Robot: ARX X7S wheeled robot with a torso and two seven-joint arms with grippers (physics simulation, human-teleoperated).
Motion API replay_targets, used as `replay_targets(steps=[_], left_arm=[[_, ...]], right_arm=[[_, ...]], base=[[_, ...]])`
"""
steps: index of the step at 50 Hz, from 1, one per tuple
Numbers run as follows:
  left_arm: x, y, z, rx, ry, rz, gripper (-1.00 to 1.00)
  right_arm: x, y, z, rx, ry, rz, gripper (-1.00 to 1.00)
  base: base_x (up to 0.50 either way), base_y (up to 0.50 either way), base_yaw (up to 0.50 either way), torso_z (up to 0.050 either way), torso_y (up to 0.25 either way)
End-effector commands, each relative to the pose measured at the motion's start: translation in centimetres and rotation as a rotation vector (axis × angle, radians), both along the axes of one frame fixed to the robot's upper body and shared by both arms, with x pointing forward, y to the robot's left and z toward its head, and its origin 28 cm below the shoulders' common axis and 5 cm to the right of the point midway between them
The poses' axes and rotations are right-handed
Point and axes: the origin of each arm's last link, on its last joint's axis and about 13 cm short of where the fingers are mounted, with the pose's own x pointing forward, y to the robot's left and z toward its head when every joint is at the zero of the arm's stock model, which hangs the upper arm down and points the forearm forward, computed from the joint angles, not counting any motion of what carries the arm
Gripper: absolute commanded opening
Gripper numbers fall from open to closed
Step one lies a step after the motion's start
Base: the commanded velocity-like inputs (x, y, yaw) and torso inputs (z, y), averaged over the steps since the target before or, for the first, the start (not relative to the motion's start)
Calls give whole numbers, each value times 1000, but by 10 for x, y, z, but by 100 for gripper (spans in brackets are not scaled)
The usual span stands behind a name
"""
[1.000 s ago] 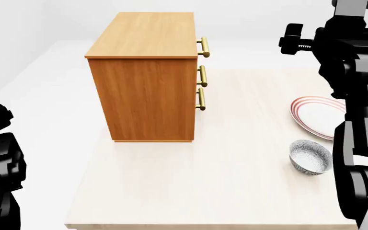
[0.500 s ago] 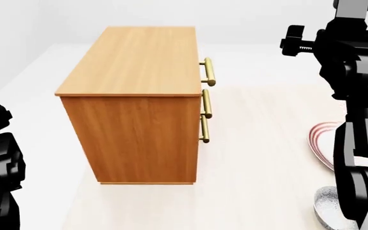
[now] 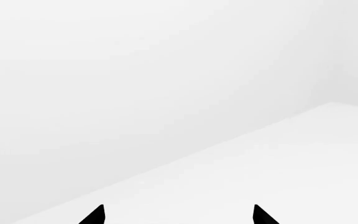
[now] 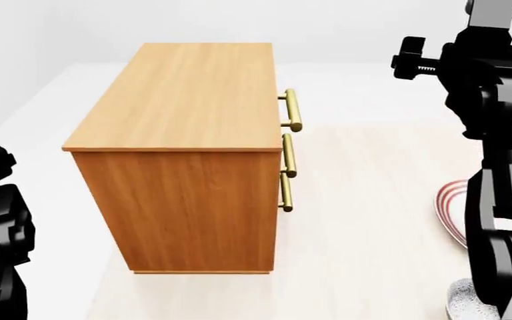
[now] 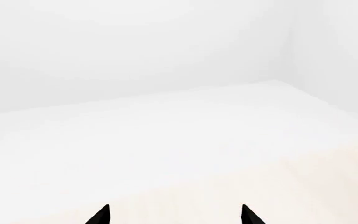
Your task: Open the top drawer of the cabinet and put the bowl in it.
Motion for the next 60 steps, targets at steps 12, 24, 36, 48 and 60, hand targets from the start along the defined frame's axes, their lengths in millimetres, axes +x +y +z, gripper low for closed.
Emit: replay_targets(steps=[12, 24, 36, 48, 60], left_arm=[[0, -1, -1, -3, 3, -5, 100], [0, -1, -1, -1, 1, -2, 100], [-1, 0, -2, -1, 1, 2, 100], [-1, 0, -3, 0, 4, 4, 100], [-2, 1, -4, 0, 6, 8, 100]], right_arm=[[8, 21, -18, 505, -35, 227, 100], [10, 45, -57, 686, -62, 354, 100], [12, 57, -74, 884, -73, 375, 100], [11, 66, -77, 994, -105, 391, 100], [6, 76, -80, 1091, -80, 444, 100]], base=[[0, 0, 0, 0, 0], [0, 0, 0, 0, 0], [0, 0, 0, 0, 0], [0, 0, 0, 0, 0], [0, 0, 0, 0, 0]])
